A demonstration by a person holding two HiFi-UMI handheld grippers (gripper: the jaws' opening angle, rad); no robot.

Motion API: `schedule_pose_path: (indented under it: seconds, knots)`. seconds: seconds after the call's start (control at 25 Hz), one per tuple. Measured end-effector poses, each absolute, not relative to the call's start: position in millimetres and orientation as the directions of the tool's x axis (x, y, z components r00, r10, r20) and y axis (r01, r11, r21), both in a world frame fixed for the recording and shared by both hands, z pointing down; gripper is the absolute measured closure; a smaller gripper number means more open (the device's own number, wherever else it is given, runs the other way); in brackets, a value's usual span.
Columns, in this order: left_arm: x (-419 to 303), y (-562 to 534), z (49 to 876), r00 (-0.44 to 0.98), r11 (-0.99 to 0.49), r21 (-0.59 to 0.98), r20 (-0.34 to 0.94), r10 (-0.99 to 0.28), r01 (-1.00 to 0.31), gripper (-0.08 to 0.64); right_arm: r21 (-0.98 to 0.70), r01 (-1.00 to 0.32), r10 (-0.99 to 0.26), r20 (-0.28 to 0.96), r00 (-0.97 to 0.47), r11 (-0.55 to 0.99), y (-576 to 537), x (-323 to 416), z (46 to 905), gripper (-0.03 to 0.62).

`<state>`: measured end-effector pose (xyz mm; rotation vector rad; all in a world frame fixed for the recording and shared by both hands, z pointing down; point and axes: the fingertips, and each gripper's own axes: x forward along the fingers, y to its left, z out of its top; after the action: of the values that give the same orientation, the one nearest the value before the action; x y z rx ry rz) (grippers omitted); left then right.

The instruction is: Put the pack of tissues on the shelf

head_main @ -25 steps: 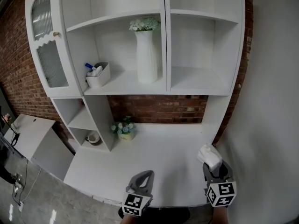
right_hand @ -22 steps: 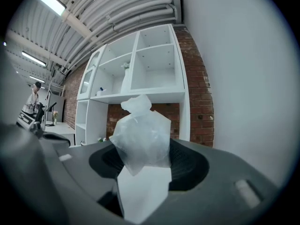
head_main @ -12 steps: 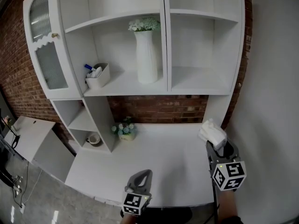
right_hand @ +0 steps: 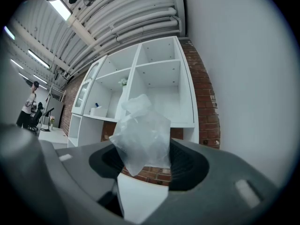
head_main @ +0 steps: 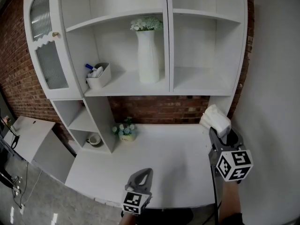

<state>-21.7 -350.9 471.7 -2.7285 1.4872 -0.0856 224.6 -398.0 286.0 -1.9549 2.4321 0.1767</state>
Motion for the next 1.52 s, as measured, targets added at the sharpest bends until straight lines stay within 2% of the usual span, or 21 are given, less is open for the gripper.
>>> schedule_pose_path:
  seconds: [0.92,1.52]
  knots:
    - [-39,-346,481,0.523,-0.526,-0.064,0.055,-0.851,-0.848,0.548,0.112,-0.971,-0.962,-0.151,-0.228,0.212,-437,220,223,0.346]
    - [-45,-347,475,0.51,-0.512,-0.066,0.05,-0.859,-0.856,0.548,0.122,-0.969,-0.961,-0.151,-0.233,0.216,-472,217,194,0.345]
